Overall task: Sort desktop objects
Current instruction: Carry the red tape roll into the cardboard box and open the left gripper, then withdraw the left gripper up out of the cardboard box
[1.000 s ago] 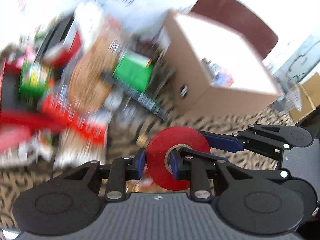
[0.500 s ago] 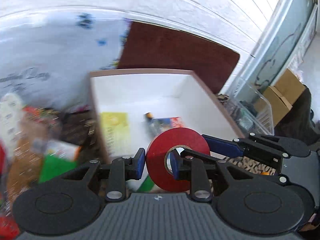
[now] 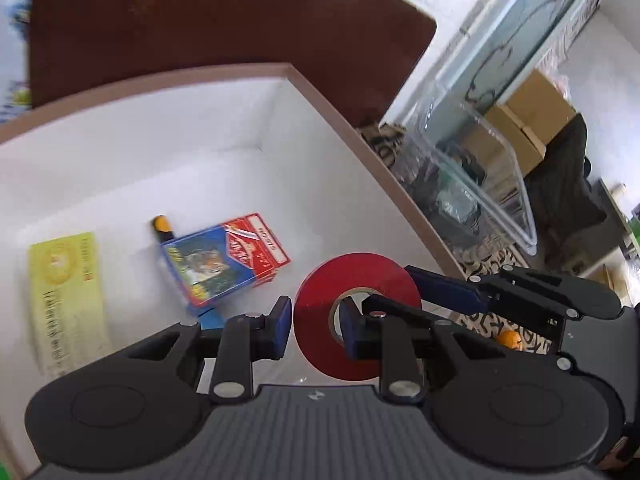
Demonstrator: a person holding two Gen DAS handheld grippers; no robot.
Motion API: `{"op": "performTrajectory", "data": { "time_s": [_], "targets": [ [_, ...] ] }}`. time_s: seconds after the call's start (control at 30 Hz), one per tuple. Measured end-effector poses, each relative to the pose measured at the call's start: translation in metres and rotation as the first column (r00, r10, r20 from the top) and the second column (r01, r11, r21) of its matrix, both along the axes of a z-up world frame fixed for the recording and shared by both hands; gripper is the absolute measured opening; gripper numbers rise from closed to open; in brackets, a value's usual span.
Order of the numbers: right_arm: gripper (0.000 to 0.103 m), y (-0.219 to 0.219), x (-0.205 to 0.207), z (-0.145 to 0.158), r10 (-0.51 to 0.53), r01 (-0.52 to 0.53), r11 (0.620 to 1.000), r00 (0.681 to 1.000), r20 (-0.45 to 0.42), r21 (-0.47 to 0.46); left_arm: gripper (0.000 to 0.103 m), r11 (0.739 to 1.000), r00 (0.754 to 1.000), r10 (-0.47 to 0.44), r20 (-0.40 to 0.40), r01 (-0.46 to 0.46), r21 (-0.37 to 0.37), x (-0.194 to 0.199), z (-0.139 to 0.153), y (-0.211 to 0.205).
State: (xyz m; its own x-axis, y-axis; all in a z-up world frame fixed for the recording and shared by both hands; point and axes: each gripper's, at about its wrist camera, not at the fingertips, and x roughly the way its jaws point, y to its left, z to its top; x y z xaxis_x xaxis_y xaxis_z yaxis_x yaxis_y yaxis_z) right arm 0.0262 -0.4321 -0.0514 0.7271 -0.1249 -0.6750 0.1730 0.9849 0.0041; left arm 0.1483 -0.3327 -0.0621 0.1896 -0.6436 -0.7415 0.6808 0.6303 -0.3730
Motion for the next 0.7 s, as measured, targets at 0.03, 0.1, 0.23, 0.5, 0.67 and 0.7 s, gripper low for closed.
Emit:
{"op": "performTrajectory", "data": {
  "time_s": [0.03, 0.1, 0.23, 0.5, 0.67, 0.7],
  "targets": [
    [0.027, -0.004, 0.002, -0.005, -0.008, 0.008, 1.000, 1.000, -0.010, -0.001, 0.027, 1.000, 1.000, -0.005, -0.006, 0.005, 0.007, 0.003, -0.004, -0.005],
    [0.027, -0.011, 0.008, -0.015, -0.021, 0.021, 1.000, 0.999, -0.033, -0.001, 0.029, 1.000, 1.000, -0.006, -0.017, 0.006, 0.015, 0.008, -0.010, -0.010],
    [0.027, -0.019, 0.022, -0.032, -0.047, 0.046, 0.999, 0.994, -0.097, -0.016, 0.068, 0.999, 0.999, 0.021, -0.024, -0.021, 0.025, 0.016, -0.016, -0.010],
    [0.044, -0.017, 0.025, -0.037, -0.044, 0.037, 0.997, 0.993, -0.110, -0.067, 0.087, 0.997, 0.998, 0.065, -0.025, -0.064, 0.037, 0.018, -0.009, 0.008],
    [0.061, -0.007, 0.017, -0.033, -0.040, 0.033, 0.997, 0.994, -0.104, -0.065, 0.098, 0.996, 0.997, 0.078, 0.006, -0.078, 0.043, 0.011, 0.001, 0.016],
    [0.075, -0.005, 0.015, -0.032, -0.042, 0.035, 0.997, 0.993, -0.106, -0.069, 0.101, 0.996, 0.997, 0.081, 0.011, -0.082, 0.047, 0.010, 0.003, 0.017]
  ]
}}
